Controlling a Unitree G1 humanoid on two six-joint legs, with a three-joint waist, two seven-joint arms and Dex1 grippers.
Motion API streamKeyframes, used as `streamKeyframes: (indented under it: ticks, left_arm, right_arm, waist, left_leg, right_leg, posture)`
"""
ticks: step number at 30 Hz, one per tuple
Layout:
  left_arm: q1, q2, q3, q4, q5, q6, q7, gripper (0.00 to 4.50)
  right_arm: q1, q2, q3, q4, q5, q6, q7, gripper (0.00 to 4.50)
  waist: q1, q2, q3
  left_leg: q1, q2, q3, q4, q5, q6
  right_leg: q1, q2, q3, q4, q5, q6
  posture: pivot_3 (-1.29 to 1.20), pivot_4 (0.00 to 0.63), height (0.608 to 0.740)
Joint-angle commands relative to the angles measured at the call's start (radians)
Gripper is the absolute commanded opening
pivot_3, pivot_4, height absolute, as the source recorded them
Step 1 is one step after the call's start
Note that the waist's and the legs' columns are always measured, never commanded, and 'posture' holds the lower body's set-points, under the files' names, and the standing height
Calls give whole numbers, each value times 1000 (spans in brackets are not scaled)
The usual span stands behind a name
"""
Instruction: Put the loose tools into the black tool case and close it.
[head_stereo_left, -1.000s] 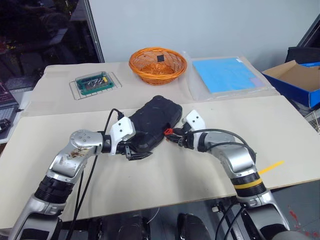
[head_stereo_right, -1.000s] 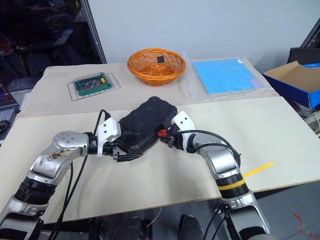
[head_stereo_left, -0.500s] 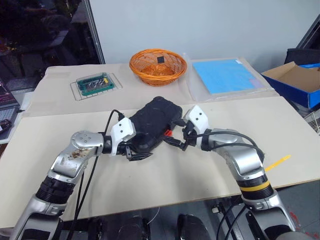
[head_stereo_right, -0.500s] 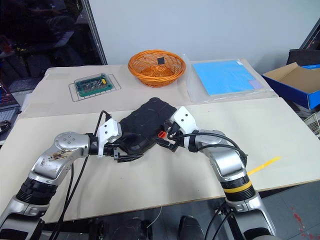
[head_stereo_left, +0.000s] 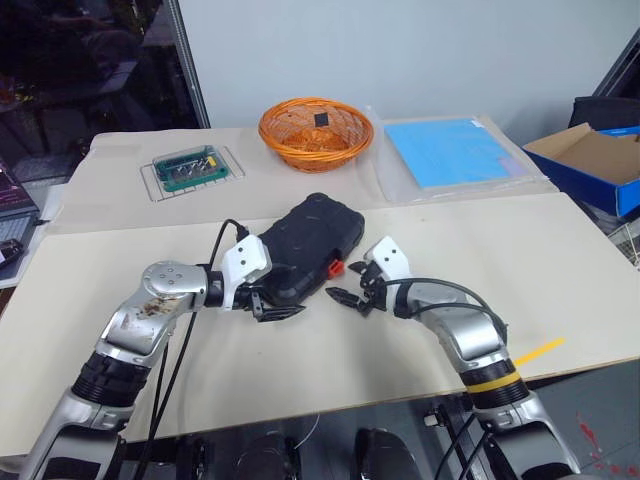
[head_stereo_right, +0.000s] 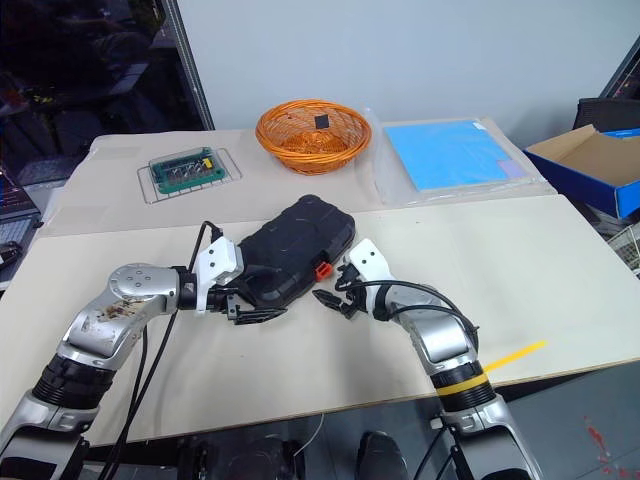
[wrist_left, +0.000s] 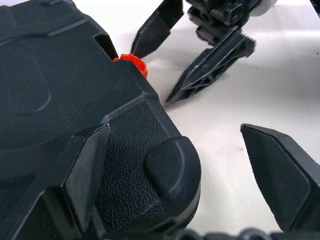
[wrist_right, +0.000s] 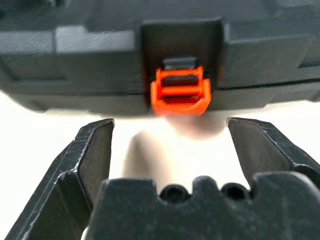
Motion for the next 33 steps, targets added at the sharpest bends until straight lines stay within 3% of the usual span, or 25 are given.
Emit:
streamKeyframes:
  ticks: [1, 5, 9, 15, 33]
  left_arm:
    - [41, 13, -54, 69, 49, 40, -11, 4500]
    - [44, 18, -50, 68, 49, 35, -13, 4500]
    - [46, 24, -47, 67, 49, 33, -16, 4500]
    - [42, 28, -46, 68, 48, 35, -18, 4500]
    - [43, 24, -52, 64, 50, 40, -18, 4500]
  right_arm:
    - [-19, 15, -39, 11, 5, -78, -10, 4163]
    - [-17, 31, -47, 37, 5, -122, -12, 4163]
    - [-20, 32, -40, 50, -2, -140, -6, 3176]
    - [-26, 40, -34, 66, -11, -155, -1, 1230]
    - [-13, -22, -29, -127, -5, -49, 28, 1224]
  waist:
    - [0, 0, 0]
    - [-1, 0, 0]
    - [-4, 0, 0]
    - [-4, 0, 0]
    - [-1, 0, 0]
  left_leg:
    - [0, 0, 0, 0, 0, 0]
    - [0, 0, 0, 0, 0, 0]
    - [1, 0, 0, 0, 0, -1]
    - [1, 0, 0, 0, 0, -1]
    - [0, 0, 0, 0, 0, -2]
  right_leg:
    - [0, 0, 0, 0, 0, 0]
    - [0, 0, 0, 0, 0, 0]
    - [0, 0, 0, 0, 0, 1]
    - [0, 0, 0, 1, -1, 1]
    - [-1, 0, 0, 0, 0, 0]
  posture:
    - [0, 150, 740]
    - [0, 150, 740]
    - [0, 150, 740]
    - [0, 150, 740]
    - [0, 150, 740]
